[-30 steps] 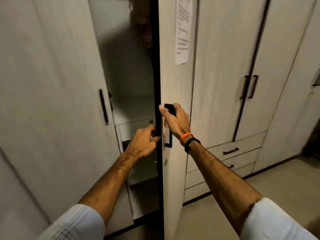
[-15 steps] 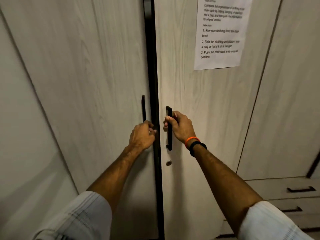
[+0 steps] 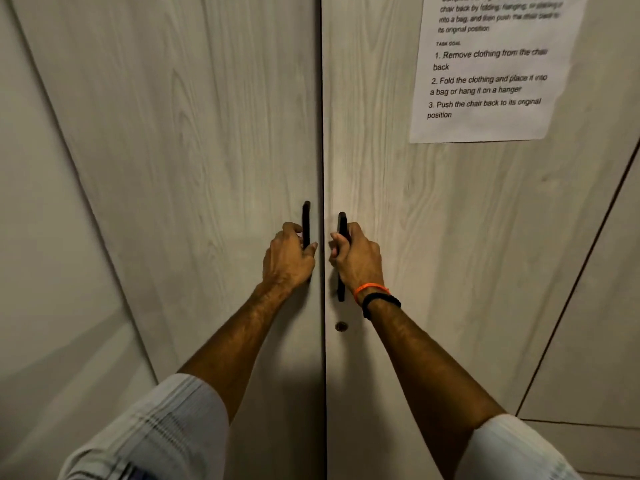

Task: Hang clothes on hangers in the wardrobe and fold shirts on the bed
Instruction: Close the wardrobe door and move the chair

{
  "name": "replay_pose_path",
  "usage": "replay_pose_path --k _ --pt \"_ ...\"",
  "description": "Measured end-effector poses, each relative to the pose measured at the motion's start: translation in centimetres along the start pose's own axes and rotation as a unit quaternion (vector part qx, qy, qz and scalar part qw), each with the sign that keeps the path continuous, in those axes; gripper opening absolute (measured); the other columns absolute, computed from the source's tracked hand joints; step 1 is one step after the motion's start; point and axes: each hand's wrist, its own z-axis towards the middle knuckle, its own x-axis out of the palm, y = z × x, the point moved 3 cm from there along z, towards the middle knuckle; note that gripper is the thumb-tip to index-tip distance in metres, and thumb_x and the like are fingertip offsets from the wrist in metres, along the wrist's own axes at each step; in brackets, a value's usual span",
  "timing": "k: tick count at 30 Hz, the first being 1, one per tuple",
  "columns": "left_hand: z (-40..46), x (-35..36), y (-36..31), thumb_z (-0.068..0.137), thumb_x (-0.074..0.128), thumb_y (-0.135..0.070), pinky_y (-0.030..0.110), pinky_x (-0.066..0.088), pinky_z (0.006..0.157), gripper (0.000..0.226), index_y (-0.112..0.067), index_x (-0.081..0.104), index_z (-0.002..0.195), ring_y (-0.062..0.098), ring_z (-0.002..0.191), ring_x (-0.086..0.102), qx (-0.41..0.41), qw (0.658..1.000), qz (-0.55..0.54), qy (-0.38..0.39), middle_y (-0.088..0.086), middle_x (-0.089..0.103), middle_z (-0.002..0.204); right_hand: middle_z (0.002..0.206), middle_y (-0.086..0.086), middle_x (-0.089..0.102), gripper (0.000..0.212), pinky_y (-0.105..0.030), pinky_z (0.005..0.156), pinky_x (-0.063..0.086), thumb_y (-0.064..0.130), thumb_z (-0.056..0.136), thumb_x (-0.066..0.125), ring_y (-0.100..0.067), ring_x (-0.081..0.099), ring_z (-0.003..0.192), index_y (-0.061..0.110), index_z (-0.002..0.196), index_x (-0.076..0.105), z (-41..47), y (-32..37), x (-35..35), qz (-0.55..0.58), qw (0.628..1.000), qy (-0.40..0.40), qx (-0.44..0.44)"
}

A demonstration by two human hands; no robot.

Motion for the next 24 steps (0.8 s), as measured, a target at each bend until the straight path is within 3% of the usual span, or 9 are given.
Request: replay_pose_path --k 3,6,10,12,15,19,24 --pt "1.8 1.0 0.3 0.100 0.053 -0.039 0.037 0.051 0.084 0.045 -0.008 0.046 0.132 0.030 0.107 0.062 0.020 1.000 0.005 -0.012 0.013 0.063 0.122 0.085 -0.013 0.070 0.021 -0.045 0.067 0.057 0.029 0.101 0.049 -0.030 0.067 0.074 0.009 0.108 0.056 0.8 -0.5 0.9 -0.055 0.997 -0.040 -0.035" --pt "3.4 1.8 0.6 0.103 0.044 -0.041 0.034 0.047 0.071 0.042 -0.006 0.051 0.125 0.029 0.093 0.063 0.058 0.997 0.002 -0.043 0.015 0.065 0.109 0.077 -0.013 0.064 0.021 -0.039 0.055 0.051 0.021 0.102 0.048 -0.029 0.060 0.062 0.003 0.111 0.055 1.0 -0.9 1.8 -0.081 0.989 -0.100 -0.078" --pt "4.6 2.9 1.6 0.104 0.039 -0.038 0.034 0.042 0.055 0.040 -0.003 0.058 0.097 0.027 0.067 0.058 0.144 0.981 0.019 -0.127 0.013 0.061 0.080 0.066 -0.011 0.059 0.018 -0.036 0.045 0.050 0.012 0.099 0.051 -0.019 0.048 0.050 -0.001 0.109 0.058 1.5 -1.1 3.4 -0.081 0.976 -0.174 -0.103" --pt "4.8 3.4 1.8 0.102 0.039 -0.035 0.030 0.037 0.048 0.041 -0.004 0.057 0.083 0.022 0.055 0.052 0.187 0.965 0.034 -0.181 0.009 0.057 0.067 0.067 -0.010 0.060 0.027 -0.031 0.044 0.050 0.019 0.100 0.046 -0.018 0.050 0.050 -0.001 0.113 0.060 1.8 -1.2 4.0 -0.084 0.967 -0.212 -0.110" --pt "4.9 3.7 1.9 0.098 0.045 -0.030 0.022 0.026 0.048 0.035 -0.006 0.056 0.074 0.011 0.051 0.038 0.222 0.941 0.060 -0.248 0.006 0.053 0.060 0.071 -0.008 0.063 0.039 -0.028 0.045 0.048 0.027 0.100 0.038 -0.020 0.056 0.053 0.002 0.119 0.060 2.0 -1.3 4.4 -0.106 0.951 -0.252 -0.141" --pt "5.7 4.4 2.8 0.100 0.045 -0.029 0.021 0.024 0.049 0.039 -0.006 0.056 0.071 0.014 0.048 0.041 0.255 0.915 0.058 -0.308 0.005 0.051 0.059 0.070 -0.006 0.063 0.042 -0.025 0.045 0.046 0.031 0.105 0.033 -0.017 0.056 0.053 0.002 0.115 0.062 2.8 -2.6 5.0 -0.132 0.926 -0.299 -0.187" --pt "6.3 5.0 3.4 0.099 0.049 -0.025 0.022 0.022 0.051 0.038 -0.005 0.057 0.068 0.014 0.050 0.039 0.294 0.885 0.038 -0.359 0.005 0.049 0.058 0.066 -0.004 0.062 0.030 -0.017 0.049 0.033 0.027 0.104 0.036 -0.016 0.054 0.050 0.007 0.108 0.058 4.7 -3.8 6.1 -0.159 0.886 -0.369 -0.231"
